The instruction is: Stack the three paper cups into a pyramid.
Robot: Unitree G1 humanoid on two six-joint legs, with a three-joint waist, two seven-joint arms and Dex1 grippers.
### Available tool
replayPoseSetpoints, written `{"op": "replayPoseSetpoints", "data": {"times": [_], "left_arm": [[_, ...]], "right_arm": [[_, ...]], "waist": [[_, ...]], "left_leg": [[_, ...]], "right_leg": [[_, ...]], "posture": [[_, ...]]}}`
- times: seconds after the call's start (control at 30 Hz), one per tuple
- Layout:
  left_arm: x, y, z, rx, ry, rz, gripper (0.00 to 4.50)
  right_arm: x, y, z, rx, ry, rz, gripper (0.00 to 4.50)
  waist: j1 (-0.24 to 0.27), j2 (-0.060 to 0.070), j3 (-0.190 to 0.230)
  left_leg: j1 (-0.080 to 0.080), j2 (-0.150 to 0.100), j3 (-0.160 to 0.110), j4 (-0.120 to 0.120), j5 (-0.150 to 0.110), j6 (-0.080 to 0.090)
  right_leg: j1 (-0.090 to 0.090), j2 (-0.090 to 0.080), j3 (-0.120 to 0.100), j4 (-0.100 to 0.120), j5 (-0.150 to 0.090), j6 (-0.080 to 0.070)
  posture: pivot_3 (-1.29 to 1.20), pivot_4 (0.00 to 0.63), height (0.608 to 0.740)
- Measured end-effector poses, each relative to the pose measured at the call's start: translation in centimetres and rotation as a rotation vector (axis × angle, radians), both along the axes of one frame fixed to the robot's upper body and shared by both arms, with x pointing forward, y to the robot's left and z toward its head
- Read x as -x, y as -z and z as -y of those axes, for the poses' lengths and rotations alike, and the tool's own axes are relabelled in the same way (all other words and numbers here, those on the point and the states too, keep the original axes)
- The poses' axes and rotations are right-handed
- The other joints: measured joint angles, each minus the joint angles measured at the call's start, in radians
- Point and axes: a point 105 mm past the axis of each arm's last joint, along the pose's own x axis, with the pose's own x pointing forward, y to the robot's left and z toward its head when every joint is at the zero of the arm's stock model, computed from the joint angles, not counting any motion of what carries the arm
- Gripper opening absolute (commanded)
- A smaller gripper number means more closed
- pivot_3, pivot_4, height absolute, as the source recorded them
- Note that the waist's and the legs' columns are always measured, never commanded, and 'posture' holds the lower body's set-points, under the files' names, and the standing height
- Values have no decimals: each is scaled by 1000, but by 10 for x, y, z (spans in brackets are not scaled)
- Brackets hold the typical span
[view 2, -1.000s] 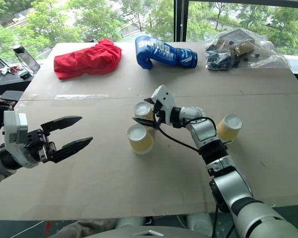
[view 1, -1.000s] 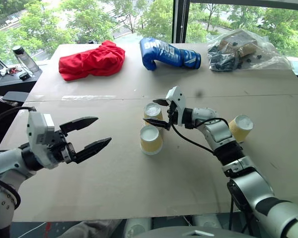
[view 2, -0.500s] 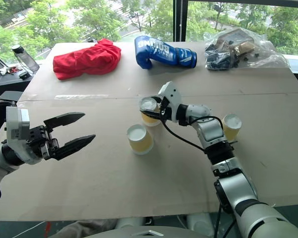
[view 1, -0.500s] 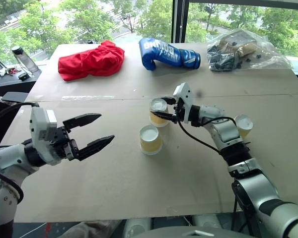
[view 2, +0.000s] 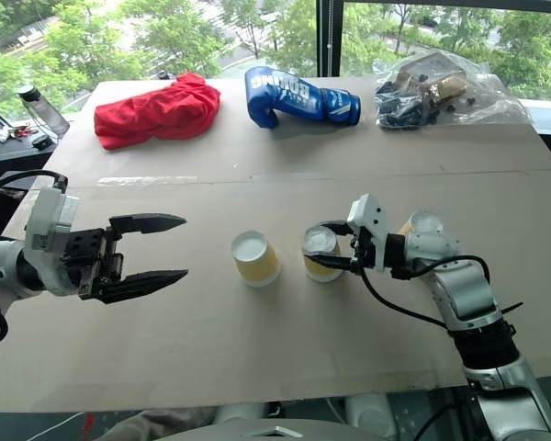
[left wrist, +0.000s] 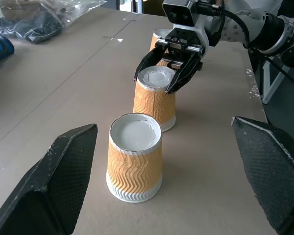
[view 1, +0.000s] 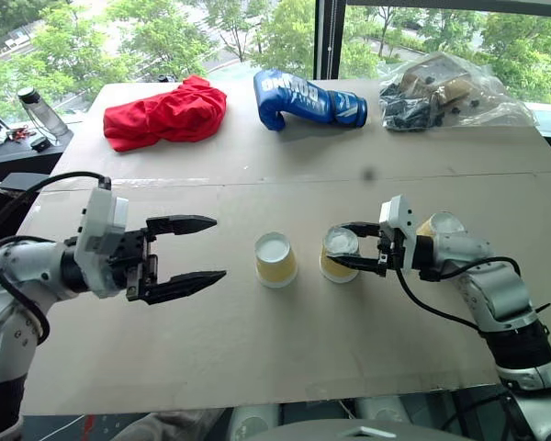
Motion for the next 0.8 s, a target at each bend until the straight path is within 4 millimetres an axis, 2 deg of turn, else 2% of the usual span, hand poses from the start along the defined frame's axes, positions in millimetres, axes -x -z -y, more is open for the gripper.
{"op": "replayPoseSetpoints", "data": {"times": [0.17,0.27,0.33,0.43,0.6,0.73,0.8], "left_arm": [[0,1,1,-2,36,-10,4500],[-1,2,1,-15,48,-10,4500],[-1,3,1,-17,61,-14,4500],[-1,3,1,-20,70,-14,4500],[-2,4,1,-29,82,-16,4500],[-3,4,2,-32,94,-13,4500],[-6,4,3,-34,106,-13,4500]], "right_arm": [[4,1,-15,-19,-35,46,2203],[5,4,-18,-3,-47,67,2203],[4,4,-17,-6,-49,66,3204],[5,5,-17,-7,-50,54,4408],[3,3,-16,-21,-38,44,4467],[2,-7,-1,-43,10,62,4467],[11,-9,13,-21,26,52,4467]], "waist": [[3,0,0],[5,0,0],[6,-1,0],[5,-1,0],[6,-1,0],[10,-1,0],[21,-1,0]], "left_leg": [[-1,0,0,0,0,0],[-1,0,0,0,0,0],[-1,0,0,1,0,0],[-1,0,0,1,0,0],[-1,0,0,1,0,0],[-1,0,0,1,0,0],[-2,0,0,1,0,0]], "right_leg": [[-1,0,0,0,0,0],[-1,0,0,0,0,0],[-1,0,0,0,0,0],[-1,0,0,0,0,0],[-1,0,0,0,0,0],[-1,0,0,0,0,0],[-1,0,0,0,0,0]], "posture": [[0,150,740],[0,150,740],[0,150,740],[0,150,740],[0,150,740],[0,150,740],[0,150,740]]}}
